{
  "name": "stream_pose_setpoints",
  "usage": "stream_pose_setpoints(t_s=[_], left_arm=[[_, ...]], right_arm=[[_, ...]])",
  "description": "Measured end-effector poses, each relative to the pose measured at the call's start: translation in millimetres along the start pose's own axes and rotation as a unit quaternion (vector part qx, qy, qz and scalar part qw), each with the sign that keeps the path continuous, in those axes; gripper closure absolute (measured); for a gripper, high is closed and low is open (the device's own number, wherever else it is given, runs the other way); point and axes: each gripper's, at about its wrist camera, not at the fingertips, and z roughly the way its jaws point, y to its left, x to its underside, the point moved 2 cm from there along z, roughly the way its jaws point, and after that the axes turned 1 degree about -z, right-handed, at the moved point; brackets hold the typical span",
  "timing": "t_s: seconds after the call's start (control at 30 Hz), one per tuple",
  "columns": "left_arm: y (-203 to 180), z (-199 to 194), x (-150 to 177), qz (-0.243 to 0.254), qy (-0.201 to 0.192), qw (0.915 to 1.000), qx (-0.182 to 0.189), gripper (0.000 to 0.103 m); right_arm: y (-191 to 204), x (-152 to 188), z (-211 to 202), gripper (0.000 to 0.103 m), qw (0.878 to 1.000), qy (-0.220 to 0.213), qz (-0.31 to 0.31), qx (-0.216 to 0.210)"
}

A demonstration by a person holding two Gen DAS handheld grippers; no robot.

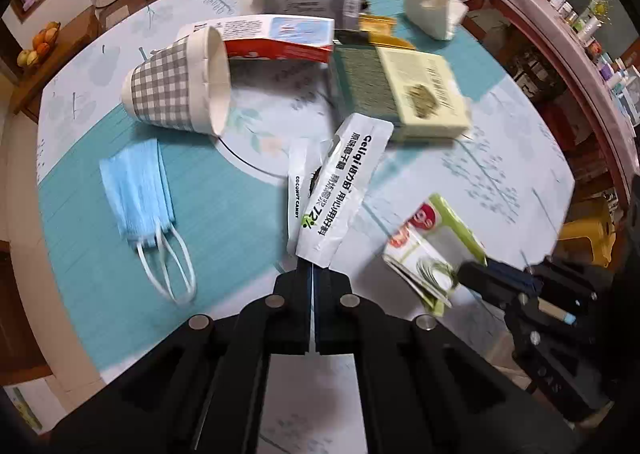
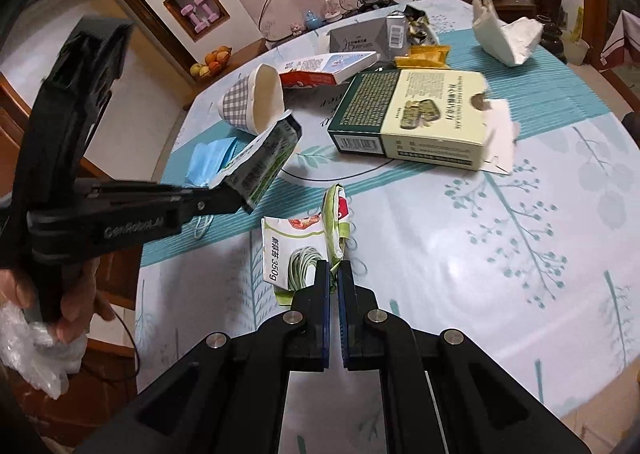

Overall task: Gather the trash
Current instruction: 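Carry the wrapper and packet down over the black bin and open both tools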

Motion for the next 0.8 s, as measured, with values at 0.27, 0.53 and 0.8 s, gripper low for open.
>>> stream_pose_setpoints(t_s=[0.27, 0.53, 0.8], left_arm=[[-70, -48, 61, -0.018, -0.014, 0.9996, 0.015, 0.103], [-155, -65, 142, -0.047, -0.023, 0.9981, 0.034, 0.103], [-223, -42, 225, -0.061, 0.023, 0.9969, 0.044, 0.103]], right_arm=[[-24, 49, -62, 0.100, 1.000, -0.009, -0.018, -0.009], [-61, 124, -128, 0.100, 0.999, 0.004, -0.051, -0.010], [-104, 206, -162, 0.100, 0.997, 0.051, -0.051, 0.000]])
